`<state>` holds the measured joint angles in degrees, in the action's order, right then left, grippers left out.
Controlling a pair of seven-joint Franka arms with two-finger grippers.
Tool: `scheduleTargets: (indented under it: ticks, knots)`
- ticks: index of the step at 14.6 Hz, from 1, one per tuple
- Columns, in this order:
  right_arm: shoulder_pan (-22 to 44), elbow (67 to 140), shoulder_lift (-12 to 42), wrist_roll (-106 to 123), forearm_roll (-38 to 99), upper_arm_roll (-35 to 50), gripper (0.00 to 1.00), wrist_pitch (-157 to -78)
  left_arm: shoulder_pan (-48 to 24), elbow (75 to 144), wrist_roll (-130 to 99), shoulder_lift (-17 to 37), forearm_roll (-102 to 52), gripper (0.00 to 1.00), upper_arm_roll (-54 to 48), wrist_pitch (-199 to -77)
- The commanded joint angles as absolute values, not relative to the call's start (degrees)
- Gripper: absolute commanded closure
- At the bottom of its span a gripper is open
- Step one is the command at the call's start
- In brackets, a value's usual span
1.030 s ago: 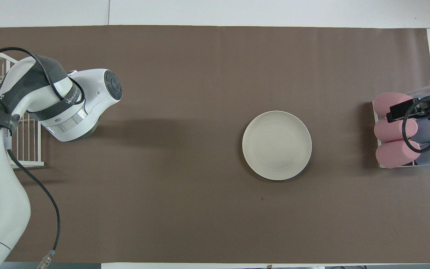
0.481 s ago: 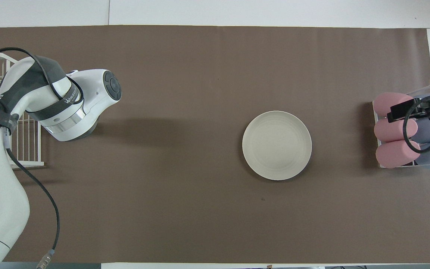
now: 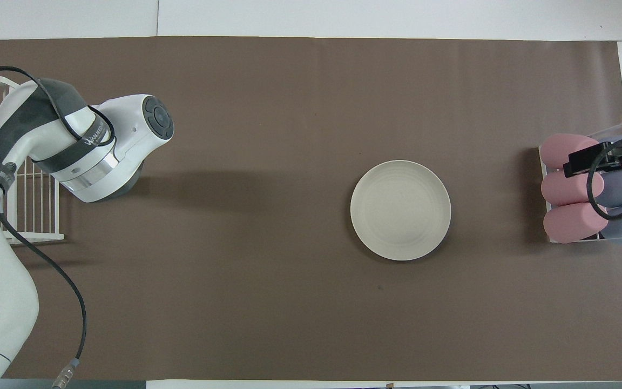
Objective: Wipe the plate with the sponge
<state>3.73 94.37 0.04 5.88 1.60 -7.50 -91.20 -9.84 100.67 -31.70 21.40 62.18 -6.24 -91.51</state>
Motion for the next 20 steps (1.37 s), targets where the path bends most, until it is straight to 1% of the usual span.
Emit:
scheduleTargets:
  ticks: [1, 3, 6, 8, 10, 14, 18, 20]
  knots:
    - [3.5, 94.7, -0.7, 6.8, 2.2, -7.2, 0.0, -90.4, -6.4, 97.5, -25.0, 16.5, 51.1, 0.0, -6.8, -95.4]
    - [3.5, 94.7, -0.7, 6.8, 2.2, -7.2, 0.0, -90.4, -6.2, 95.5, -20.8, 14.5, 44.9, 0.0, -6.6, -94.8]
    - [3.5, 94.7, -0.7, 6.8, 2.2, -7.2, 0.0, -90.4, -5.7, 94.6, -20.2, 11.3, 36.2, 0.0, -6.4, -94.6]
    - [3.5, 94.7, -0.7, 6.8, 2.2, -7.2, 0.0, -90.4, -5.4, 93.6, -20.3, 9.2, 27.8, 0.0, -6.0, -94.6]
    - [3.5, 94.7, -0.7, 6.8, 2.2, -7.2, 0.0, -90.4, -2.4, 93.2, -20.2, 6.2, 17.8, 0.0, -6.1, -94.7]
    - [3.5, 94.7, -0.7, 6.8, 2.2, -7.2, 0.0, -90.4, 0.7, 93.2, -20.4, 0.6, 2.3, 0.0, -6.0, -93.7]
    - [3.5, 94.7, -0.7, 6.8, 2.2, -7.2, 0.0, -90.4, 0.0, 92.6, -20.2, -1.3, 1.1, 0.0, -7.0, -85.8]
    - [3.5, 94.7, -0.7, 6.8, 2.2, -7.2, 0.0, -90.4, -1.2, 89.7, -18.5, -1.1, 0.2, 0.0, -6.3, -82.4]
